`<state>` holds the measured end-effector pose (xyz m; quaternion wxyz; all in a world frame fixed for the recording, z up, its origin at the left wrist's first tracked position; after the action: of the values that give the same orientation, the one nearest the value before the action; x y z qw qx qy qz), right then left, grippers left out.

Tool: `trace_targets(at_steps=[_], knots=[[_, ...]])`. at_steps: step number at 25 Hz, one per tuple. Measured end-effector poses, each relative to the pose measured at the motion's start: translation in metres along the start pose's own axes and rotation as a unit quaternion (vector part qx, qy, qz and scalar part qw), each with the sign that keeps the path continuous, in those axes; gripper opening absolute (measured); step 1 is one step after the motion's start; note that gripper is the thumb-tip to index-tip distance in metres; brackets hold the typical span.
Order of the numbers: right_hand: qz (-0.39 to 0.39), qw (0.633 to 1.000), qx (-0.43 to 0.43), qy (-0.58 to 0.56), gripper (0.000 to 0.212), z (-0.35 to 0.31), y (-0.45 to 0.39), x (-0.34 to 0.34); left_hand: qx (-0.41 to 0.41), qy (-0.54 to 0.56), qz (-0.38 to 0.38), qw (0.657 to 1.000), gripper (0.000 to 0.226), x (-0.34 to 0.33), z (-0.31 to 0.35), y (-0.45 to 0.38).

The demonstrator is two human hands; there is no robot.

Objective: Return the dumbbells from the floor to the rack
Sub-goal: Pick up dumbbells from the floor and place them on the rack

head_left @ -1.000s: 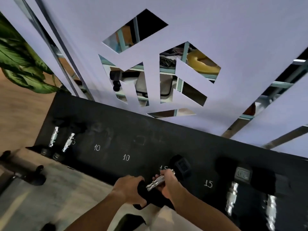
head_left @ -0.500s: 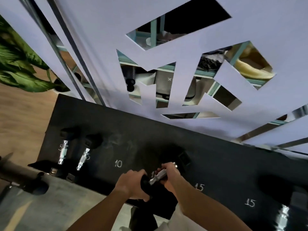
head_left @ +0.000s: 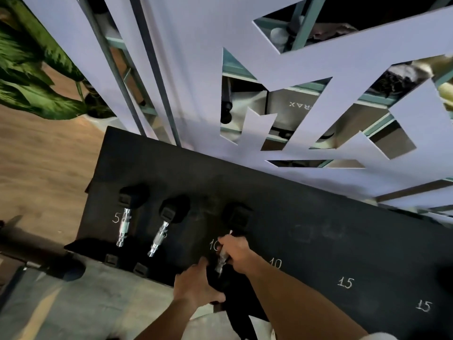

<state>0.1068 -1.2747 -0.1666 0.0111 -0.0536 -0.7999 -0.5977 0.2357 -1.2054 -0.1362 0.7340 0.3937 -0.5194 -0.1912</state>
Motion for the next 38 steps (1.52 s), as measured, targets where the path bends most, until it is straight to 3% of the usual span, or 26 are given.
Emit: trace_targets(at_steps=[6, 10, 11, 16, 20, 24, 29, 32, 35, 38], knots=[[0.014, 1.0, 0.005, 0.019, 0.005, 0.008, -0.02, -0.012, -0.01, -0.021, -0.02, 1.0, 0.104, -0.007, -0.015, -0.03], [0.011, 0.999, 0.028, 0.014, 0.008, 0.017, -0.015, -0.011, -0.032, -0.073, -0.078, 0.994, 0.113, -0.016, -0.012, -0.036], [0.009, 0.999, 0.036, 0.022, 0.004, 0.018, -0.011, -0.011, -0.033, -0.083, -0.084, 0.992, 0.109, -0.017, -0.012, -0.035], [-0.022, 0.997, 0.048, 0.054, 0.025, 0.031, 0.007, 0.012, -0.054, -0.152, -0.069, 0.985, 0.075, -0.01, -0.002, -0.016], [0.003, 0.999, 0.035, -0.017, 0.014, 0.039, 0.024, 0.072, -0.092, -0.251, -0.055, 0.962, 0.041, 0.013, 0.031, -0.008], [0.075, 0.983, 0.075, -0.147, 0.015, 0.066, 0.057, 0.173, -0.196, -0.301, -0.063, 0.931, 0.021, 0.007, 0.106, 0.017], [0.162, 0.925, 0.127, -0.32, 0.016, 0.179, 0.124, 0.272, -0.326, -0.383, -0.054, 0.863, 0.017, -0.06, 0.205, 0.093], [0.187, 0.884, 0.097, -0.417, 0.017, 0.314, 0.168, 0.293, -0.407, -0.454, -0.088, 0.788, 0.012, -0.154, 0.239, 0.175], [0.23, 0.812, 0.064, -0.533, 0.015, 0.451, 0.207, 0.304, -0.474, -0.522, -0.129, 0.697, 0.015, -0.261, 0.257, 0.267], [0.275, 0.717, 0.049, -0.639, 0.013, 0.559, 0.241, 0.316, -0.525, -0.574, -0.155, 0.609, 0.011, -0.355, 0.265, 0.344]])
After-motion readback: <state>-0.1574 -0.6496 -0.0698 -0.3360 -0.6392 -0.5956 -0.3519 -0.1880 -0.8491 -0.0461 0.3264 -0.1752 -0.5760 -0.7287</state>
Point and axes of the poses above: each hand's wrist, its own y-axis away from the middle knuckle, its own x-axis out of the back of the hand, z = x × y, the point moved 10 cm from there along -y, towards the middle knuckle, and after that the axes turned 9 degrees about -y, right-handed, at the moved point
